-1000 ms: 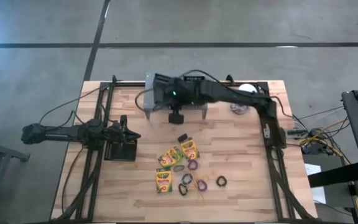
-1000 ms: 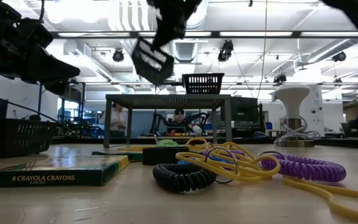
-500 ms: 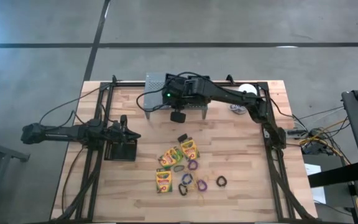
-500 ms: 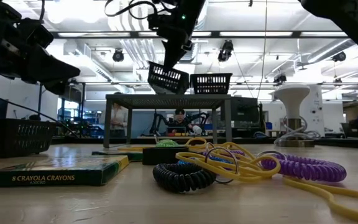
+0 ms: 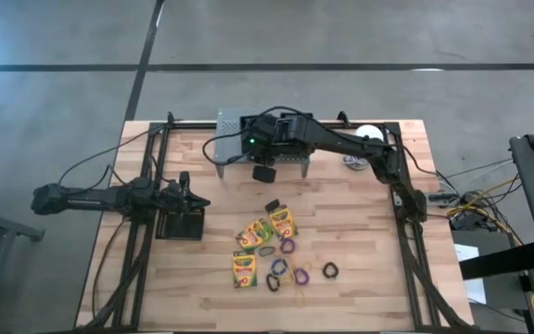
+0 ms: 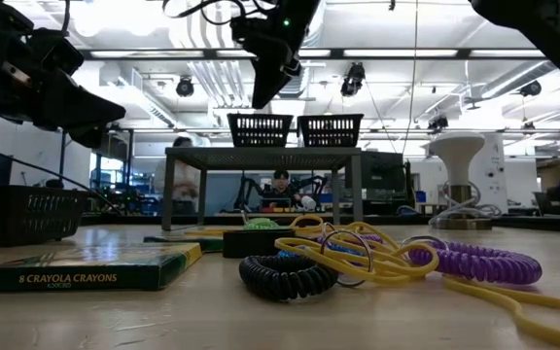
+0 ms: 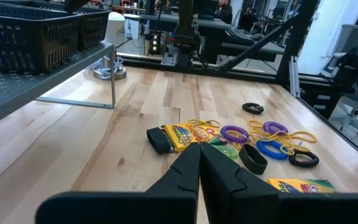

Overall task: Pick & Place Office Desk Supplies
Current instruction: Put the right black bin on the shelf

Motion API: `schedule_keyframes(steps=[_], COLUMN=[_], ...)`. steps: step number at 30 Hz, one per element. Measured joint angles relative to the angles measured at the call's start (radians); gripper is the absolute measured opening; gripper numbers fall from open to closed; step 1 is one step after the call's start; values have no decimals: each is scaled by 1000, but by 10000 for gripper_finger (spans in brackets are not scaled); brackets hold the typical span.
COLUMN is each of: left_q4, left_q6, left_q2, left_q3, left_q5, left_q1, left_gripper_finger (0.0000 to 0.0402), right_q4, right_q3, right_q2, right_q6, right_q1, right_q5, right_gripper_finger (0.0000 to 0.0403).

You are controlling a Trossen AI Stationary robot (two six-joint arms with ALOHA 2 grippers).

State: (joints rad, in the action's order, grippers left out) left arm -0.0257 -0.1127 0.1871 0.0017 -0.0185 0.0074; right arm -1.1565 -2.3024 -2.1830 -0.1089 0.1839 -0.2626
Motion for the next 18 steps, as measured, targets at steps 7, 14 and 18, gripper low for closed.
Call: schedule_keyframes(steps=[7, 14, 18], left_q4=[10, 12, 11], left_q6=[0, -1, -1], left_q2=[0, 0, 0], left_q3=[0, 0, 0], left_q5=[0, 0, 0], left_q1=[0, 0, 0], left_gripper_finger=[14, 14, 14], right_q4=[-87, -377, -399], right_q3=[-45, 23, 162], right_q2=[75, 196, 287], right_q6=[80, 387, 520], right_q1=[-23, -2, 43], right_q5=[-21, -271, -283], right_gripper_finger=[126, 87, 64])
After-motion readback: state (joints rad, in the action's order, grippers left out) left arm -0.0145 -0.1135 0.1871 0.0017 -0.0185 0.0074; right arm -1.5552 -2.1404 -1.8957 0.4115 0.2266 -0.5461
